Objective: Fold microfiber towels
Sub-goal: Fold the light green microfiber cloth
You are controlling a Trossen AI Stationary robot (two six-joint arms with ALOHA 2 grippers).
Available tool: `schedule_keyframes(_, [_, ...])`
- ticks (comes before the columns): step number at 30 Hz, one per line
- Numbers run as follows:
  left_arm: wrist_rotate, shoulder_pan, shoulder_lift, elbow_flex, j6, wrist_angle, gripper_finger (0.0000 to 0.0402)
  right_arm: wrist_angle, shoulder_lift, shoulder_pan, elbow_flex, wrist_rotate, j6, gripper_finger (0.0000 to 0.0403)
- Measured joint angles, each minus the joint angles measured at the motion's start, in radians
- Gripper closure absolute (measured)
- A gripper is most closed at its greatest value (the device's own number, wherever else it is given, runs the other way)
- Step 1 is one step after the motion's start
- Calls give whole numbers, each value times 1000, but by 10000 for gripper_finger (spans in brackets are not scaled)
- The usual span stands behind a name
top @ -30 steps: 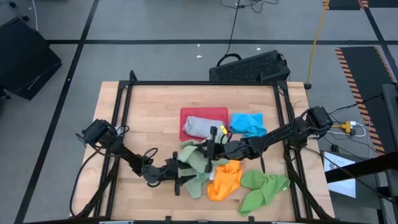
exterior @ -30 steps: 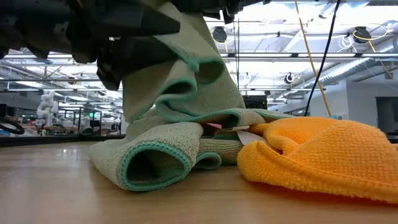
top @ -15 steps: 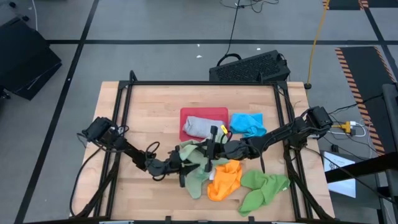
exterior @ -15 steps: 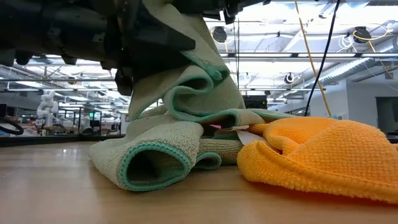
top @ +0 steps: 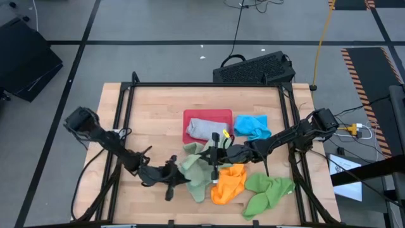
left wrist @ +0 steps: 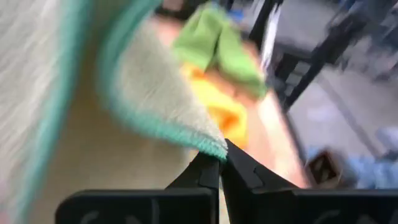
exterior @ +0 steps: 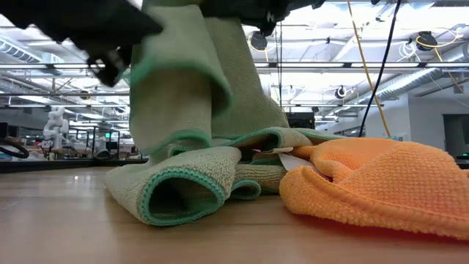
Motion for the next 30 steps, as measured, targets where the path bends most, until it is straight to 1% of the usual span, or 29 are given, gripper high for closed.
schedule_keyframes(3, [45,-3,-69,0,-75,-188,390,-9,0,0,0,-47,21,399])
schedule_keyframes(5, [52,-4,-97,0,-103,-301,388,-10,0,0,0,-79,56,399])
schedule_keyframes(9, [59,-1,-120,0,-124,-432,396,-31,2,0,0,-86,118,399])
schedule_keyframes(12, [36,8,-120,0,-98,-467,391,-49,2,-1,0,-86,147,399])
schedule_keyframes(17, [2,26,-118,0,-85,-476,362,-46,2,-4,0,-75,155,398])
schedule_keyframes(21, [-8,33,-118,0,-114,-503,338,-55,2,-3,0,-73,212,398])
schedule_keyframes(25, [-15,23,-118,0,-162,-524,309,-63,30,-3,0,-45,237,398])
schedule_keyframes(30, [-29,-26,-118,-1,-155,-530,259,-56,72,-11,0,-45,265,398])
